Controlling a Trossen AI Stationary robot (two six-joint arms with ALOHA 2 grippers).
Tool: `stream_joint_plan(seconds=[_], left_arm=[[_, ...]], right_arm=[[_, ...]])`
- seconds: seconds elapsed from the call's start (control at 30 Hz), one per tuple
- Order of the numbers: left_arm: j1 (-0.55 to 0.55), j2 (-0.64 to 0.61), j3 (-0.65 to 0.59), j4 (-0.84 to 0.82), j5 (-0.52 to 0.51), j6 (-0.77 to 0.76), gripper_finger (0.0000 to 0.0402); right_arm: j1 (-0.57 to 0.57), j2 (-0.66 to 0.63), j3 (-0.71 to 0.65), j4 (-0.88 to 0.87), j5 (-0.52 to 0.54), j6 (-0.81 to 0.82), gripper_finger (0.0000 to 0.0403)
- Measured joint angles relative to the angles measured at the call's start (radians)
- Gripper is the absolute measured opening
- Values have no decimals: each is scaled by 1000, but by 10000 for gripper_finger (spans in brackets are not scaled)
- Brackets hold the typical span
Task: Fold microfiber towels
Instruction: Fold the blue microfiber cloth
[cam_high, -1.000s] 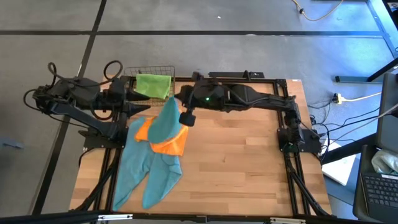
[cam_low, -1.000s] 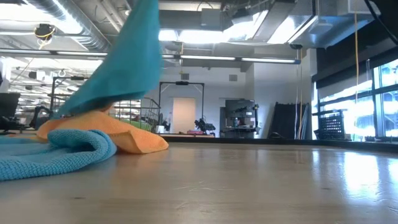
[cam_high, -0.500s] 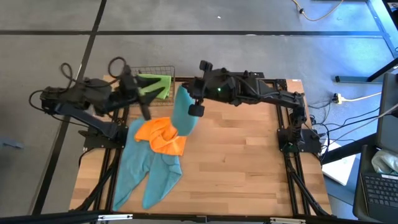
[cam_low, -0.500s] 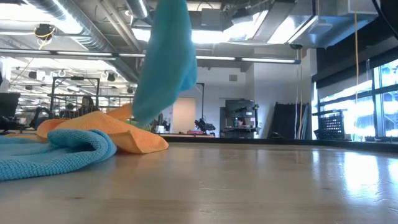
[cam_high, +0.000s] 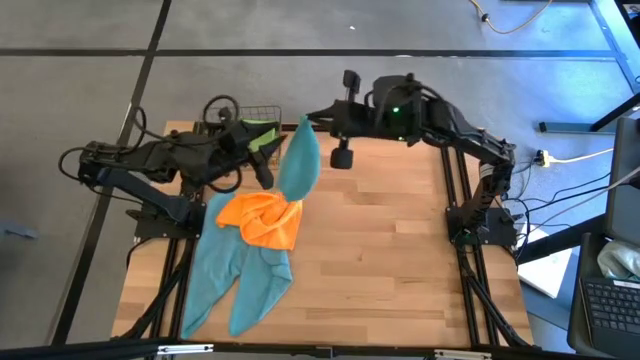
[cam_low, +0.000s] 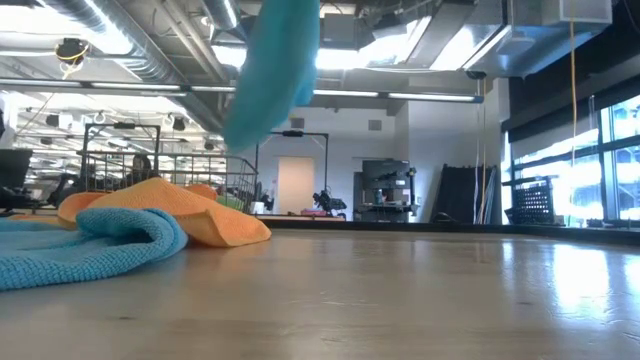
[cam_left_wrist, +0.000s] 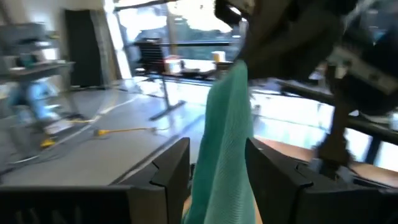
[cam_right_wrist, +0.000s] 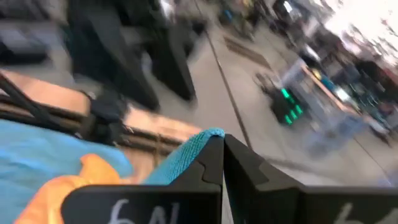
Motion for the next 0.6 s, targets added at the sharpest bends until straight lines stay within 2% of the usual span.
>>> stream_joint_plan(seconds=[0.23, 0.4, 0.53, 0.6], left_arm=[[67, 9, 0, 9, 335, 9, 147], [97, 0, 0, 7, 446, 29, 147], [140, -3, 1, 7, 585, 31, 147], [158, 7, 1, -10, 600, 56, 147]], right_arm=[[3, -20, 0, 47, -18, 27, 8], [11, -28, 0, 45, -47, 109, 8], [33, -33, 0, 57, -48, 132, 8], [48, -33, 0, 69, -48, 132, 8]])
